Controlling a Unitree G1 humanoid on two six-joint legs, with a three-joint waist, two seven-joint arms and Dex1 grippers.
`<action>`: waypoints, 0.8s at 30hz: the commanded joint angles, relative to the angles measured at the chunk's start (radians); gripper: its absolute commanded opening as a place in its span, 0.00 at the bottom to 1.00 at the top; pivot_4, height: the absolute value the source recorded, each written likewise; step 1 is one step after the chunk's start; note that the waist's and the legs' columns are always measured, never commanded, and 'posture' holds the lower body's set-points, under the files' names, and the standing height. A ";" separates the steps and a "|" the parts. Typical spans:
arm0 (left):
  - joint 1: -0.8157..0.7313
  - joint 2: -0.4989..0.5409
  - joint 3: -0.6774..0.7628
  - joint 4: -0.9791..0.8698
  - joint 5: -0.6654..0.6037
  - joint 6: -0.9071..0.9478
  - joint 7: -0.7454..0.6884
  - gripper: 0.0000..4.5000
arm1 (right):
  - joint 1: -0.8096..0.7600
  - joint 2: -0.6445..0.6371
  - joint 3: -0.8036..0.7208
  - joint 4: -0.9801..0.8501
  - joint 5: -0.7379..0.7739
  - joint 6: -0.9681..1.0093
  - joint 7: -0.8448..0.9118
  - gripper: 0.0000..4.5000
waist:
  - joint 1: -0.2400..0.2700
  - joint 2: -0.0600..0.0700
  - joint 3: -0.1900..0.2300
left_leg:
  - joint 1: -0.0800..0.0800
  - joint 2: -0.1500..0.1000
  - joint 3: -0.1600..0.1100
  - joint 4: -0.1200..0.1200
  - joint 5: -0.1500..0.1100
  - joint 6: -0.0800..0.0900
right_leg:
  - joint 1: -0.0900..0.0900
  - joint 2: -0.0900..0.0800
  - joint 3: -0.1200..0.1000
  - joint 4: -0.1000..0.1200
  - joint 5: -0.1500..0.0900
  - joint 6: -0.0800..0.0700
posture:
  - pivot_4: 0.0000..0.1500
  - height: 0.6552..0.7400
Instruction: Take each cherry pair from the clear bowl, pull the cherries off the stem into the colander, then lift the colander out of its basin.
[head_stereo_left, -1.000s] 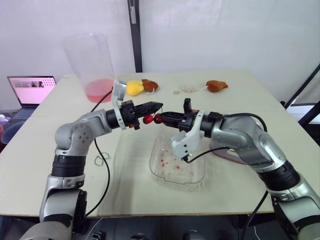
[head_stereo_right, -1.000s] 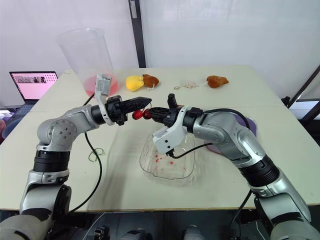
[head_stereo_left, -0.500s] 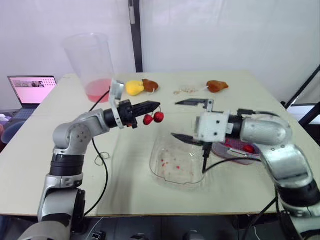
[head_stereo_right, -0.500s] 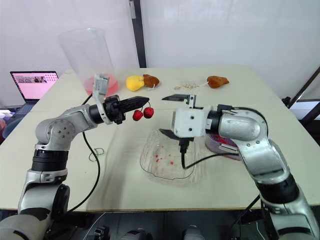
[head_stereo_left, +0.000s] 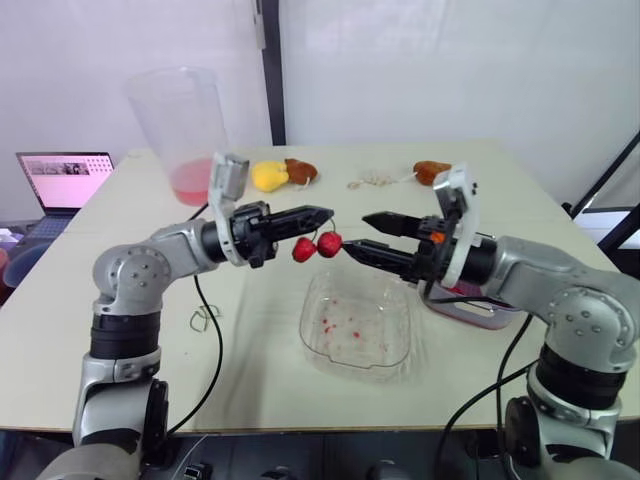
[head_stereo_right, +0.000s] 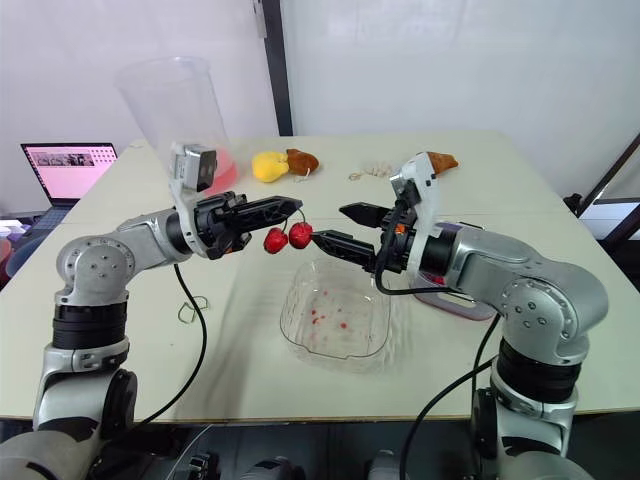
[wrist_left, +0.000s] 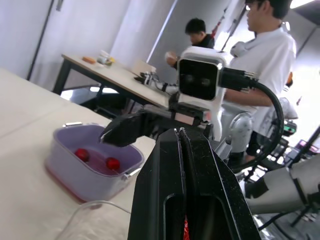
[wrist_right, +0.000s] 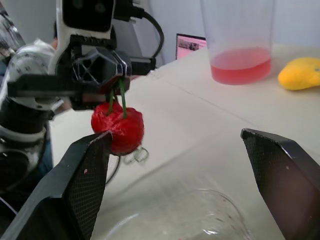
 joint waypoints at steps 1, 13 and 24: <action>-0.007 0.007 0.013 -0.031 -0.026 0.001 0.001 0.00 | -0.004 0.004 0.013 -0.015 0.066 0.000 -0.022 0.97 | 0.000 0.000 0.000 | 0.000 0.000 0.000 0.000 0.000 0.000 | 0.000 0.000 0.000 0.000 0.000 0.000 | 1.00 1.00; -0.016 0.012 0.004 -0.022 -0.013 -0.005 0.009 0.00 | -0.009 0.010 0.029 0.024 0.259 0.000 -0.125 0.70 | 0.000 0.000 0.000 | 0.000 0.000 0.000 0.000 0.000 0.000 | 0.000 0.000 0.000 0.000 0.000 0.000 | 1.00 1.00; -0.006 0.009 -0.011 -0.037 -0.009 -0.011 0.008 0.00 | -0.015 -0.017 0.073 0.058 0.319 -0.037 -0.196 0.59 | 0.000 0.000 0.000 | 0.000 0.000 0.000 0.000 0.000 0.000 | 0.000 0.000 0.000 0.000 0.000 0.000 | 1.00 1.00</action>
